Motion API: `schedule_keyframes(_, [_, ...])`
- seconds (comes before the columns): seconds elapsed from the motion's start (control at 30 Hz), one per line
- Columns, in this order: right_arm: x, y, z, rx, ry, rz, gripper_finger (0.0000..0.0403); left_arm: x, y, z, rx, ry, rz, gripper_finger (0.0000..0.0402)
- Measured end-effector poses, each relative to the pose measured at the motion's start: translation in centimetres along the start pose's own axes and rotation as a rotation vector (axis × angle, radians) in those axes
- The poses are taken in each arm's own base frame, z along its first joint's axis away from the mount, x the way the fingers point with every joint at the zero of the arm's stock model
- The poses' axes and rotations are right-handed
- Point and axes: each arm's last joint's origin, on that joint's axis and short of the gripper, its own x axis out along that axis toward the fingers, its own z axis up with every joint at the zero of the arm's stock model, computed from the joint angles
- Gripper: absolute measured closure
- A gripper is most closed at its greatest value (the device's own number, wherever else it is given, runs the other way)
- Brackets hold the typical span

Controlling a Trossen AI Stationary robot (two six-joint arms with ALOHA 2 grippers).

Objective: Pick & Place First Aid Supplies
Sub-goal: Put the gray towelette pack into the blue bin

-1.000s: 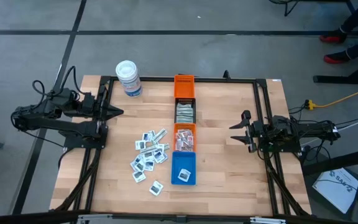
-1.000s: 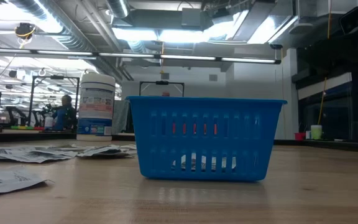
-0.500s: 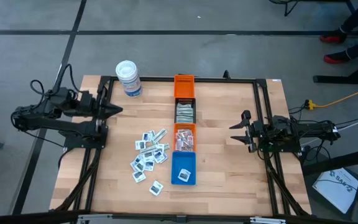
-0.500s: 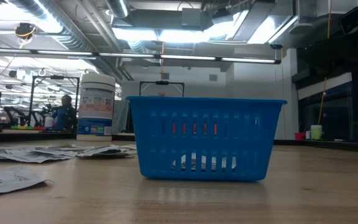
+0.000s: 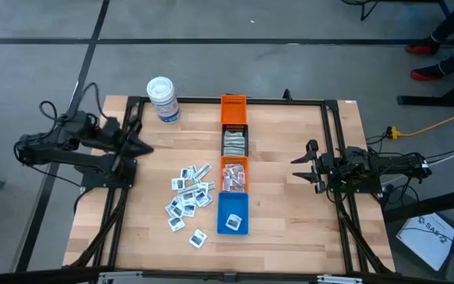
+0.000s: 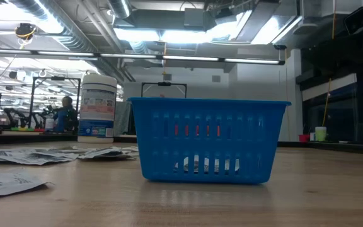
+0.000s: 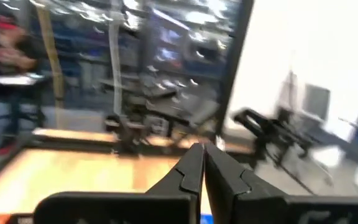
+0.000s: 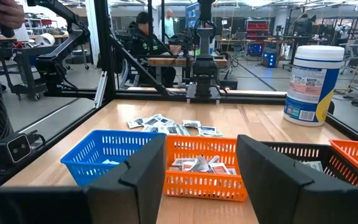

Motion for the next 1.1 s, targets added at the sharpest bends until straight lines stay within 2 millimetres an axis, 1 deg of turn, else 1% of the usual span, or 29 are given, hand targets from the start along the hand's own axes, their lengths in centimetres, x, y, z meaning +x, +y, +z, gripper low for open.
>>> schedule_keyframes(0.17, [0.0,0.0,0.0,0.0,0.0,0.0,0.0208,1.9,0.4,-1.6,-0.016,0.197,-0.07,0.0391])
schedule_keyframes(0.33, [0.0,0.0,0.0,0.0,0.0,0.0,0.0208,3.9,0.8,-3.2,-0.044,0.36,-0.064,0.038])
schedule_keyframes(0.4, [0.0,0.0,0.0,0.0,0.0,0.0,0.0208,4.5,0.8,-3.7,-0.025,0.402,-0.07,0.0376])
schedule_keyframes(0.57, [0.0,0.0,0.0,0.0,0.0,0.0,0.0208,5.6,0.8,-5.1,0.023,0.523,-0.019,0.0373])
schedule_keyframes(0.83, [0.0,0.0,0.0,0.0,0.0,0.0,0.0208,7.7,0.1,-8.1,0.159,0.763,0.011,0.0373])
schedule_keyframes(0.97, [0.0,0.0,0.0,0.0,0.0,0.0,0.0208,8.9,-0.5,-9.4,0.208,0.845,-0.035,0.0373])
schedule_keyframes(1.1, [0.0,0.0,0.0,0.0,0.0,0.0,0.0208,9.9,-1.3,-11.3,0.208,0.967,-0.082,0.0373])
